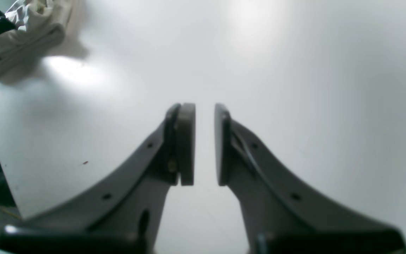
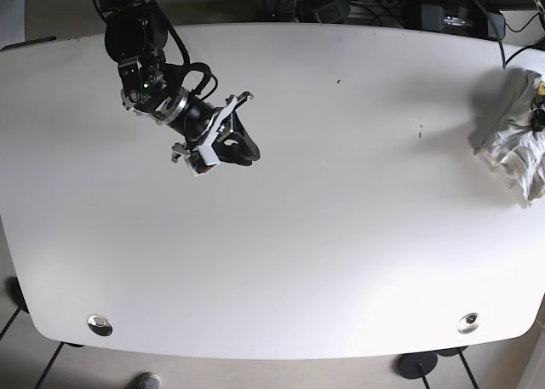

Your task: Fold the T-shirt properly

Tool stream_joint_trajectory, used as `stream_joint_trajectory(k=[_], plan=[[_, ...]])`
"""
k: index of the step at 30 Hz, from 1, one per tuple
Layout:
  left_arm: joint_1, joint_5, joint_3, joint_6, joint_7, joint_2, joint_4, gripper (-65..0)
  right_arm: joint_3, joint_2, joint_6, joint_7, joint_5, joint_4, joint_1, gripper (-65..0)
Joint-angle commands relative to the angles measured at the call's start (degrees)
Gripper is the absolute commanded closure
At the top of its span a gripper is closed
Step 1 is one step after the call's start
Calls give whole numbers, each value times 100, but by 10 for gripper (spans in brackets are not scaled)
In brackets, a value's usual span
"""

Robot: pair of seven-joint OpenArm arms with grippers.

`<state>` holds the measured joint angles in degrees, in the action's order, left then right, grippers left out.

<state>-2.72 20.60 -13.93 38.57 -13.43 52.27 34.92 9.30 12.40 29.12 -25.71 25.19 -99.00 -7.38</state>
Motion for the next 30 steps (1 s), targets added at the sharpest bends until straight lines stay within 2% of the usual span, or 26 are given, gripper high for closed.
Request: stream_joint_trajectory(k=[1, 2, 5, 7, 10, 13, 17, 20, 22, 23, 27, 30], plan=[[39, 45, -79, 143, 196, 228, 47, -476, -20, 30, 55, 158, 61, -197, 21, -87], [145, 72, -141, 143, 196, 245, 187, -476, -20, 30, 55, 158, 61, -197, -23, -87], [769, 72, -949, 143, 161, 219, 1295, -476, -20, 30, 55, 158, 61, -346, -49, -87], [980, 72, -1319, 143, 161, -62, 2042, -476, -29, 30, 55, 158, 61, -364, -119, -87], [953, 63, -1486, 143, 169, -185, 2429, -476, -29, 118, 46, 158, 52, -434, -163, -87], [698, 45, -1433, 143, 205, -361, 2218, -476, -20, 144, 46, 158, 52, -425, -172, -87], [-242, 28, -906, 143, 257, -695, 1339, -476, -20, 144, 46, 158, 52, -399, -216, -87], [-752, 28, -369, 143, 1040, -915, 196, -476, -20, 144, 46, 158, 52, -399, -251, -87], [-805, 37, -88, 143, 1383, -950, -217, -476, -29, 144, 37, 158, 52, -408, -287, -87], [-805, 37, -9, 86, 1515, -950, -331, -476, -29, 144, -7, 158, 52, -416, -295, -87], [-787, 37, 53, -380, 1840, -933, -700, -476, -29, 144, -394, 185, 61, -425, -410, -87], [-787, 45, 44, -520, 2068, -818, -885, -476, -29, 144, -420, 185, 61, -434, -497, -87]])
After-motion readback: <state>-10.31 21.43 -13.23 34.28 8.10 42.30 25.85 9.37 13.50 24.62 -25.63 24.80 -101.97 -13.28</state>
